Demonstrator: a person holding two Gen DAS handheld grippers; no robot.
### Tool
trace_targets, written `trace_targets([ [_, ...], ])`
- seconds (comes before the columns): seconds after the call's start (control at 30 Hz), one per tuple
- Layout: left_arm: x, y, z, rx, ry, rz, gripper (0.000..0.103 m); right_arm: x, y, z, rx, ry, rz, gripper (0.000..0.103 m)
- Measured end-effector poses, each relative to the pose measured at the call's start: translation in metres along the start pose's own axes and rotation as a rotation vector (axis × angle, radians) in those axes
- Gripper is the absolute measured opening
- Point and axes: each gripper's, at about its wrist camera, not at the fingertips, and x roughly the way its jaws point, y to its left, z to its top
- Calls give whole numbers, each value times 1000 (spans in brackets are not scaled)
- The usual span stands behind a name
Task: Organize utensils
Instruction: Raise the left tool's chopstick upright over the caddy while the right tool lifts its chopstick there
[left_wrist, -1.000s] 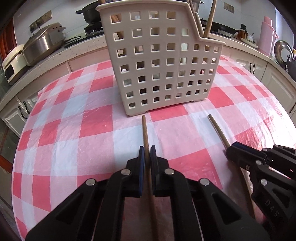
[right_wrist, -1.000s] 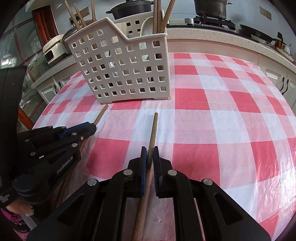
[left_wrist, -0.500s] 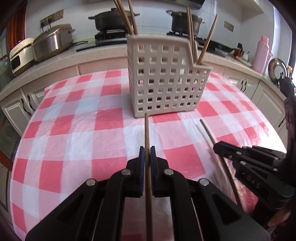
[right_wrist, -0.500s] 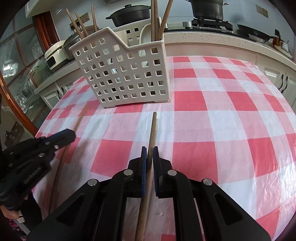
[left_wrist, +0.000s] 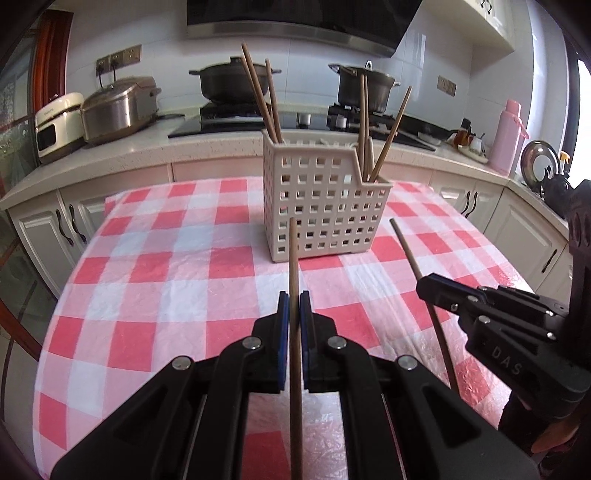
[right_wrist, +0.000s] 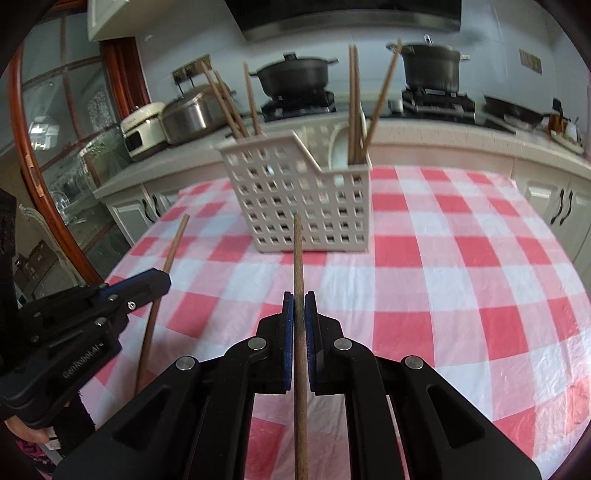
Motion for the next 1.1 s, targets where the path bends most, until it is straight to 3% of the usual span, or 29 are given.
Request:
trace_targets([
  [0.5, -54, -2, 7, -4, -142, 3, 6, -50, 25, 9, -77, -140, 20, 8],
  [1.1, -91, -11, 14, 15, -251, 13, 6, -66, 25, 15, -73, -196, 26, 8],
])
